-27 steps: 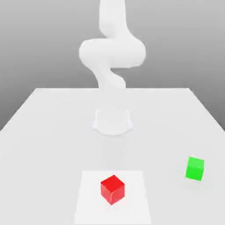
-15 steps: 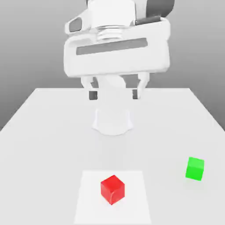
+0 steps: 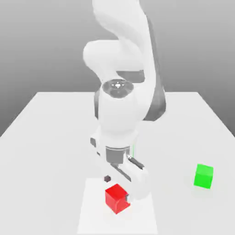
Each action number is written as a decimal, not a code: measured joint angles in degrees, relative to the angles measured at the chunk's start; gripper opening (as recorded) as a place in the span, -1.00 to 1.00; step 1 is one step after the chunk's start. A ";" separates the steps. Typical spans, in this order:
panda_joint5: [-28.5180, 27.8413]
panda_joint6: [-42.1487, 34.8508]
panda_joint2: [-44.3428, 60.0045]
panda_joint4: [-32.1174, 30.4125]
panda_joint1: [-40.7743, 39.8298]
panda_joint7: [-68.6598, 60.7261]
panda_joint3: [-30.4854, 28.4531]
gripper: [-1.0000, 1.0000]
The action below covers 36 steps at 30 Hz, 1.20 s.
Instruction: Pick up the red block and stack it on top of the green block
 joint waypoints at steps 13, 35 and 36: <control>3.61 -8.83 -10.53 -1.57 -0.65 -2.26 2.08 -1.00; -3.47 -5.86 -6.52 -0.98 28.81 31.56 12.63 1.00; -3.47 -5.86 -6.52 -0.98 28.81 31.56 12.63 1.00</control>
